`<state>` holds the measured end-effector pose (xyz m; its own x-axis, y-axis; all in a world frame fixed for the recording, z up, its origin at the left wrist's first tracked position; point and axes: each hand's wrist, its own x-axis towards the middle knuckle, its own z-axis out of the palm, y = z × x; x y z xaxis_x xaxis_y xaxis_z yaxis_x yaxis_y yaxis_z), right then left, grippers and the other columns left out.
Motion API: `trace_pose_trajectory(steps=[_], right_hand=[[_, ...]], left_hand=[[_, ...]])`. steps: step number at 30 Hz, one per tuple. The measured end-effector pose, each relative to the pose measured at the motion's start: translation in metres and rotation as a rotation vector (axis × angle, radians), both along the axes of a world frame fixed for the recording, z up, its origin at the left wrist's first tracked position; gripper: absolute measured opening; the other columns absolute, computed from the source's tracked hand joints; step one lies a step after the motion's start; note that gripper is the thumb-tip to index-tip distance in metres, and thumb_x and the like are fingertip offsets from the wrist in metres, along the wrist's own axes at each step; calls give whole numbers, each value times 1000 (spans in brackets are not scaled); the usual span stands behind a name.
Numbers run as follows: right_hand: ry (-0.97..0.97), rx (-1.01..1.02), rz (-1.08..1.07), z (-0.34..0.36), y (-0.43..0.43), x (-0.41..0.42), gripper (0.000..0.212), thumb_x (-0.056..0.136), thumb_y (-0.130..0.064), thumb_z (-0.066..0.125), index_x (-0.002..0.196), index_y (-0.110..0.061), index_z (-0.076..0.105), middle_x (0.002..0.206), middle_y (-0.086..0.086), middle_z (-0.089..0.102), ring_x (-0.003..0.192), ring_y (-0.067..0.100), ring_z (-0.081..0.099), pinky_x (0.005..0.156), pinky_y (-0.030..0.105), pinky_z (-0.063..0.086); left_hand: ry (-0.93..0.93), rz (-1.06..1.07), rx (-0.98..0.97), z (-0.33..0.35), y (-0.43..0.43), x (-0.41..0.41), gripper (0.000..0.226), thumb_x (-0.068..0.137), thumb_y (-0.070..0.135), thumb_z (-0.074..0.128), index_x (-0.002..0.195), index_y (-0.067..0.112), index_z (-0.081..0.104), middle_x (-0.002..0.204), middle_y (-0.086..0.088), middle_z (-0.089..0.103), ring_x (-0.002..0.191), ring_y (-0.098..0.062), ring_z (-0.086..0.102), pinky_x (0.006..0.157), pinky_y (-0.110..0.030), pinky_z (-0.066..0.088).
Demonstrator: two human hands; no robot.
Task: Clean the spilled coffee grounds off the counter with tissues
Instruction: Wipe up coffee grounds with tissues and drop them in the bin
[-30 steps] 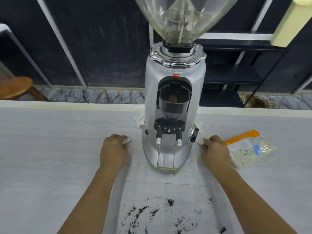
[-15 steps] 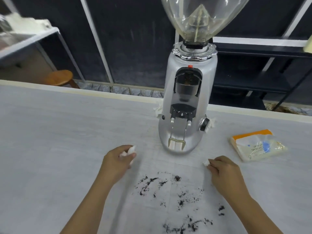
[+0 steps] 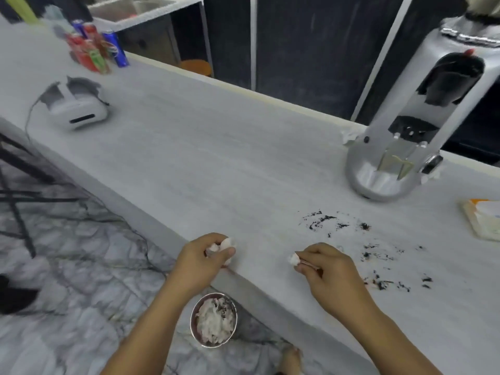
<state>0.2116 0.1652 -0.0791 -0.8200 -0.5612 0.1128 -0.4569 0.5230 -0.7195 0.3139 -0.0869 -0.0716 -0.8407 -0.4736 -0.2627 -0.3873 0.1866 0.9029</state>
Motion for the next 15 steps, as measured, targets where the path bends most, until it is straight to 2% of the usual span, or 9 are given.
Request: trace_pose_trajectory(steps=[2, 4, 6, 9, 11, 14, 15], right_hand=[[-48, -13, 42, -4, -30, 35, 19, 84, -8, 74, 102, -13, 78, 94, -11, 66, 82, 0, 61, 69, 3, 40], [-77, -31, 74, -12, -58, 72, 20, 83, -6, 74, 99, -18, 78, 93, -13, 66, 82, 0, 62, 69, 5, 42], [-108, -24, 110, -29, -82, 106, 22, 81, -7, 76, 97, -21, 78, 94, -16, 66, 82, 0, 63, 69, 9, 45], [-188, 39, 165, -65, -108, 144, 19, 82, -13, 75, 99, -20, 78, 95, -13, 66, 85, 2, 64, 74, 14, 49], [-243, 73, 187, -96, -122, 160, 20, 81, -10, 75, 99, -18, 78, 94, -12, 66, 84, -1, 63, 74, 12, 48], [-319, 113, 183, -159, -137, 169, 25, 77, -1, 78, 96, -17, 79, 92, -14, 67, 81, -4, 63, 69, 3, 42], [-333, 132, 176, -185, -141, 168, 26, 76, 0, 79, 95, -17, 79, 91, -13, 67, 80, -3, 63, 68, 3, 43]], left_hand=[[-18, 28, 8, -10, -20, 42, 8, 85, 18, 76, 85, 26, 75, 90, 0, 74, 80, -20, 74, 73, -29, 61], [-44, 52, -19, -28, -43, 85, 8, 82, 23, 80, 82, 30, 76, 90, 8, 73, 84, -17, 72, 79, -39, 61], [-96, 58, -66, -49, -65, 126, 9, 78, 28, 82, 82, 34, 77, 92, 13, 70, 89, -11, 68, 84, -41, 58], [-165, 118, -44, -78, -86, 173, 10, 77, 28, 83, 82, 35, 78, 92, 7, 67, 89, -10, 65, 83, -39, 56], [-210, 134, -31, -104, -94, 193, 10, 78, 28, 83, 82, 36, 78, 91, 6, 67, 86, -8, 64, 78, -33, 54], [-267, 144, -15, -162, -97, 208, 14, 79, 27, 82, 79, 40, 76, 90, 8, 67, 87, 1, 60, 71, -11, 44], [-283, 153, -4, -188, -97, 210, 15, 79, 25, 81, 80, 39, 75, 90, 7, 67, 87, 2, 59, 70, -9, 44]])
